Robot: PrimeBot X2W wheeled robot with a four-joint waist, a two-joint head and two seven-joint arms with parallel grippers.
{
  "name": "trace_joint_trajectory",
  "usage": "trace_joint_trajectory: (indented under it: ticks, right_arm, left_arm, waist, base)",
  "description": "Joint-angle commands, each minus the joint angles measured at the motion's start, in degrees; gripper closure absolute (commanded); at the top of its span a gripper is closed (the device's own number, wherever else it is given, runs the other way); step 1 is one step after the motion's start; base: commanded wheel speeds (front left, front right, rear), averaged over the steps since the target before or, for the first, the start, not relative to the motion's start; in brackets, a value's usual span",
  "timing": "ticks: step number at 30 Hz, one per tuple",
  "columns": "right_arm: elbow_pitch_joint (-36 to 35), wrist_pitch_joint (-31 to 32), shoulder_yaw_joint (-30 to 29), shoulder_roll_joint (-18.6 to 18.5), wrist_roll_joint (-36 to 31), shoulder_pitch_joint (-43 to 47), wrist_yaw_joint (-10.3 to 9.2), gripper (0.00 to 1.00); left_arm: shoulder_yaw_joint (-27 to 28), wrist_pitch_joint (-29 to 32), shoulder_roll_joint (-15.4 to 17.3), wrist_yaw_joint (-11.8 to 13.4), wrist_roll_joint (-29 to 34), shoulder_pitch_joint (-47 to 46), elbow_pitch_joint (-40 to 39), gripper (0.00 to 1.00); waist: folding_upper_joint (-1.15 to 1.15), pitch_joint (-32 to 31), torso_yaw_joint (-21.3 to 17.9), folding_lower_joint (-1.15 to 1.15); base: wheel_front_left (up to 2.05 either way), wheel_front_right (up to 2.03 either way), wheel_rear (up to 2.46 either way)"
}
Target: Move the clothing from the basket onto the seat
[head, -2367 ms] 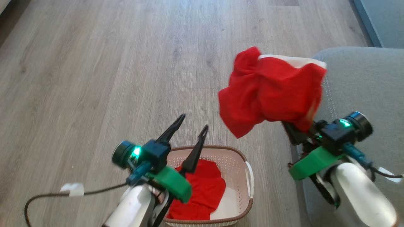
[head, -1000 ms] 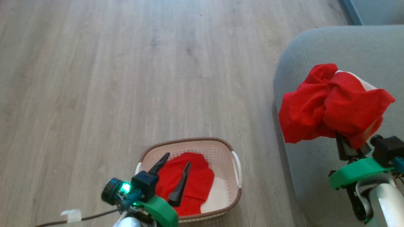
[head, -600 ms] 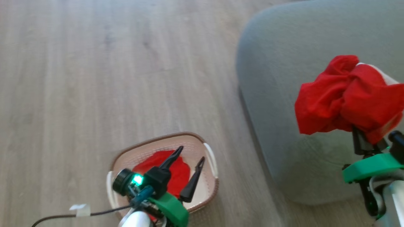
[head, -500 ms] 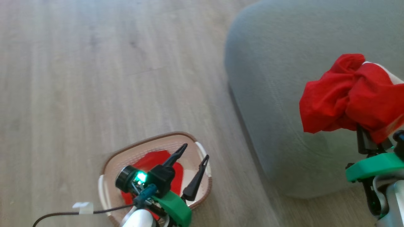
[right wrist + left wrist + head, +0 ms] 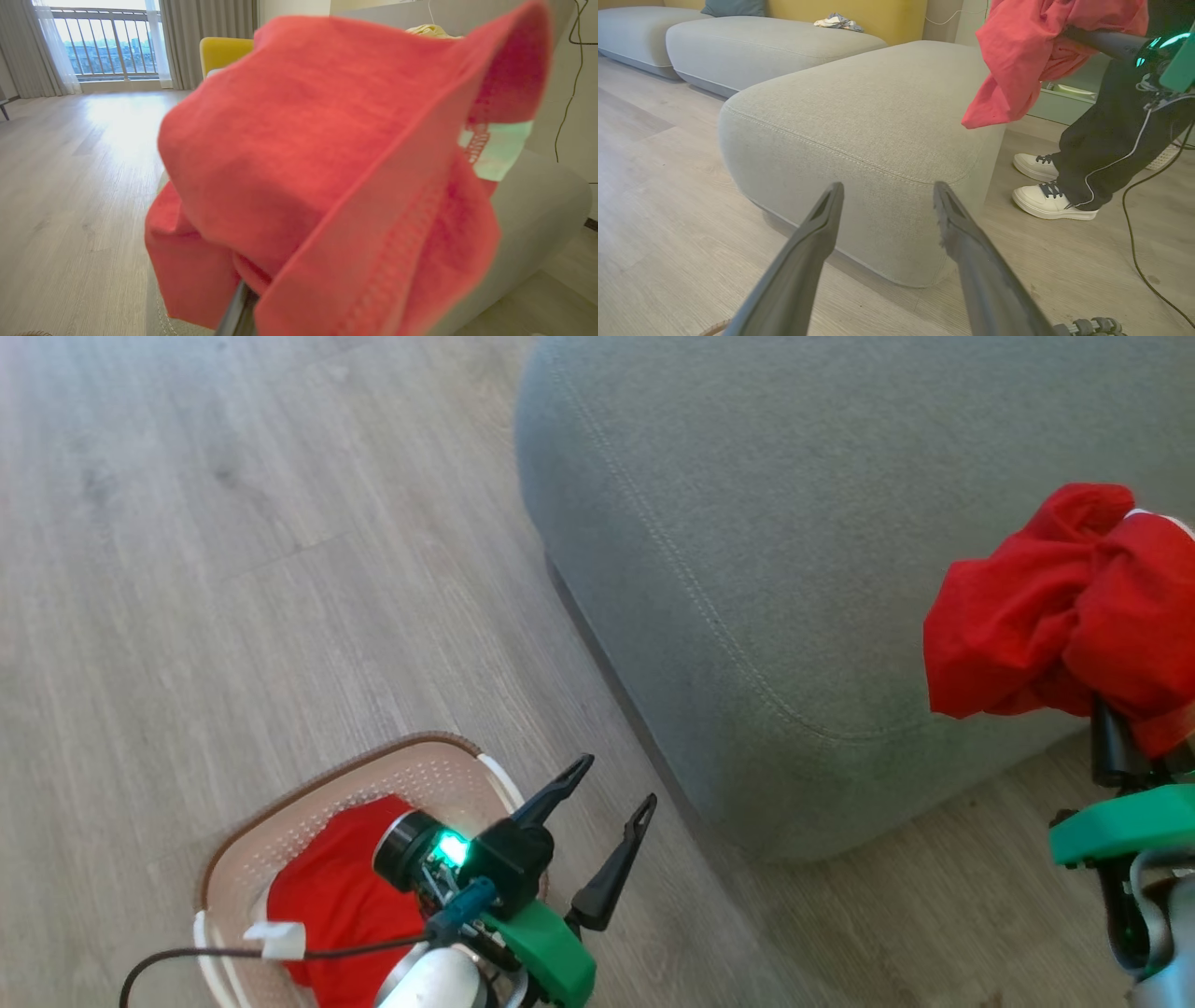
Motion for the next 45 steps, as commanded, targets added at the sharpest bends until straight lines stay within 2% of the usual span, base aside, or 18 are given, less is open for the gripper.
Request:
trace_joint_trajectory:
  ticks: [1, 8, 13, 20, 25, 28, 30, 32, 36, 45]
  right_arm:
    - [-2.0, -0.4, 0.5, -0.8, -0.1, -1.5, -0.01, 1.00]
    - [-3.0, -0.4, -1.1, -1.1, 0.6, -2.9, -0.01, 1.00]
    - [-4.2, -0.4, -3.1, -3.0, 1.6, -6.2, -0.01, 1.00]
    - [-3.5, -0.4, -8.0, -6.7, 5.2, -14.3, -0.01, 1.00]
    - [-0.5, -0.4, -10.2, -9.7, 8.0, -22.8, -0.01, 1.00]
    - [3.2, -0.4, -11.5, -11.4, 10.2, -27.7, -0.01, 1.00]
    - [6.6, -0.4, -11.7, -12.0, 13.9, -31.3, -0.01, 1.00]
    - [11.1, -0.4, -10.3, -14.1, 14.6, -34.3, -0.01, 1.00]
    - [19.1, -0.4, -7.4, -16.5, 20.3, -41.2, -0.01, 1.00]
    - [33.7, -0.4, 0.0, -21.9, 22.9, -52.0, -0.01, 1.00]
  left_arm:
    - [1.3, -0.3, -0.3, 0.0, 0.1, -2.2, -1.9, 0.00]
    - [0.8, -0.3, -0.3, -0.2, 0.7, -3.0, -1.6, 0.00]
    - [-0.2, -0.3, -0.3, -0.6, 2.0, -4.5, -1.5, 0.00]
    - [-1.9, -0.3, -0.3, -0.7, 6.0, -7.8, 0.9, 0.00]
    - [-3.6, -0.3, 0.3, -1.3, 8.2, -11.2, 2.3, 0.00]
    - [-5.2, -0.3, 0.7, -1.7, 9.1, -13.6, 2.8, 0.00]
    - [-5.9, -0.3, 0.8, -1.9, 9.3, -14.9, 2.9, 0.00]
    - [-6.0, -0.3, 0.8, -1.9, 9.2, -15.7, 3.2, 0.00]
    - [-6.9, -0.3, 1.2, -2.0, 9.4, -17.1, 3.1, 0.00]
    - [-8.5, -0.3, 1.9, -1.1, 9.9, -19.3, 2.2, 0.00]
  waist:
    - [0.00, 0.3, -0.5, 0.00]
    - [0.00, 1.2, 0.1, 0.00]
    - [0.00, 4.2, 1.8, 0.00]
    - [0.00, 10.9, 3.5, 0.00]
    - [0.00, 18.4, 4.0, 0.00]
    - [0.00, 22.5, 5.1, 0.00]
    - [0.00, 24.9, 5.6, 0.00]
    - [0.00, 26.9, 6.2, 0.00]
    - [0.00, 30.0, 7.5, 0.00]
    - [0.00, 34.6, 11.3, 0.00]
  base:
    - [0.00, 0.00, 0.00]
    - [0.00, 0.00, 0.00]
    - [0.00, 0.00, 0.00]
    - [0.00, 0.00, 0.00]
    - [0.00, 0.00, 0.00]
    - [0.00, 0.00, 0.00]
    - [0.00, 0.00, 0.00]
    - [0.00, 0.00, 0.00]
    - [0.00, 0.00, 0.00]
    - [0.00, 0.00, 0.00]
